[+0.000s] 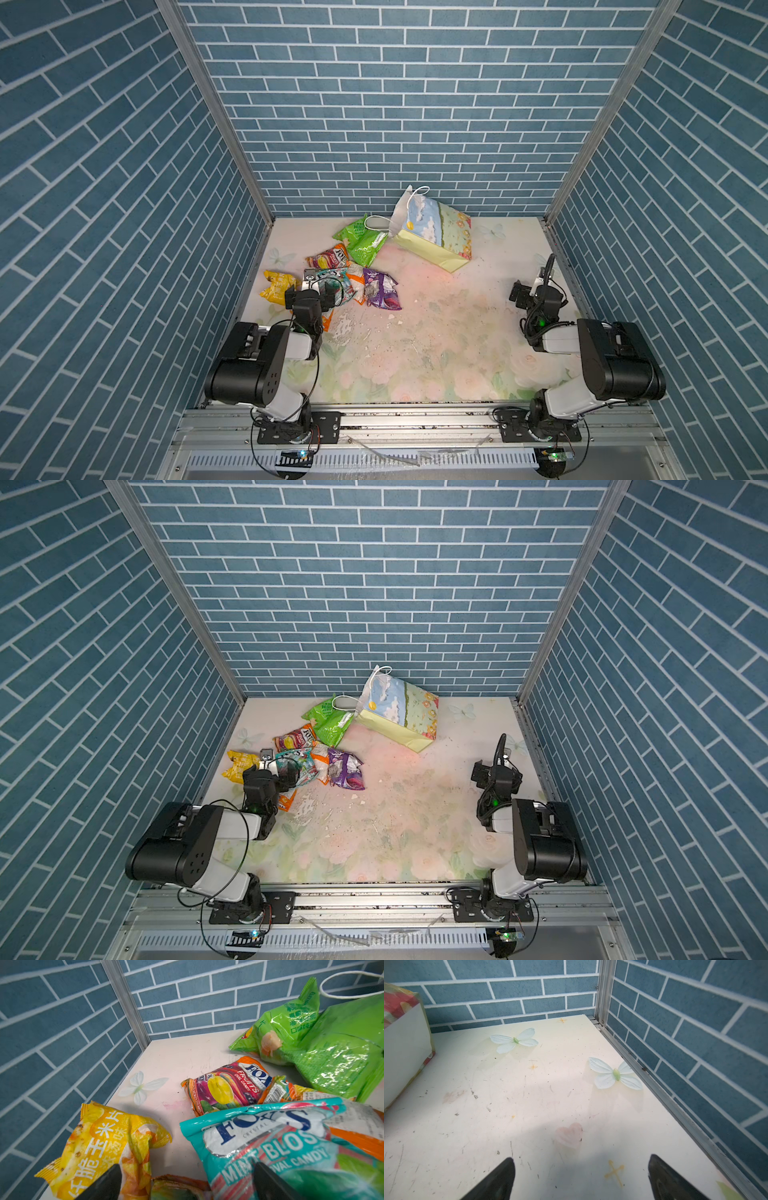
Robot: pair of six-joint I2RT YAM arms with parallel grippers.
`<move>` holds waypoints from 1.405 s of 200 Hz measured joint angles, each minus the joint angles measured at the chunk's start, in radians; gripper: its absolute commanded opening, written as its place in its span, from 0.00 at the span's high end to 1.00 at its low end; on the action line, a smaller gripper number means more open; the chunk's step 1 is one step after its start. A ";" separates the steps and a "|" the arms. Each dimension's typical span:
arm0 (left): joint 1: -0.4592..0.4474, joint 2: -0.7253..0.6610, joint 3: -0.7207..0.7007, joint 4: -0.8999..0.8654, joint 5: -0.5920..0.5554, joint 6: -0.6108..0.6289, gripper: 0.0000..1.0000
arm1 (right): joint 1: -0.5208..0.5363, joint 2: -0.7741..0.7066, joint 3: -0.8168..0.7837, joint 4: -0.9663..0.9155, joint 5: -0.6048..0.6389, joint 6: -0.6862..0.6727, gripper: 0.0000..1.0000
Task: Take the snacks out of the paper bag
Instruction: Reset both arms
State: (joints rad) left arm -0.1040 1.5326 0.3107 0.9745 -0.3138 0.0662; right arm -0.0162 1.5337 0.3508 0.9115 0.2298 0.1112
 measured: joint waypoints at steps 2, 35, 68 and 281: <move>0.000 0.000 0.002 -0.002 0.000 0.000 0.00 | 0.000 0.000 0.000 0.000 0.000 0.000 0.01; 0.000 0.000 0.034 -0.019 -0.005 -0.005 0.01 | 0.000 0.000 0.000 0.000 0.000 0.000 0.01; 0.000 0.000 0.034 -0.034 -0.007 -0.006 0.00 | 0.000 0.000 0.000 0.000 0.000 0.000 0.01; 0.000 0.000 0.034 -0.036 -0.007 -0.006 0.01 | 0.000 0.000 0.000 0.000 0.019 0.001 0.01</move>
State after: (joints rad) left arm -0.1040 1.5326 0.3450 0.9386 -0.3210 0.0601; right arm -0.0162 1.5337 0.3508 0.9119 0.2493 0.1120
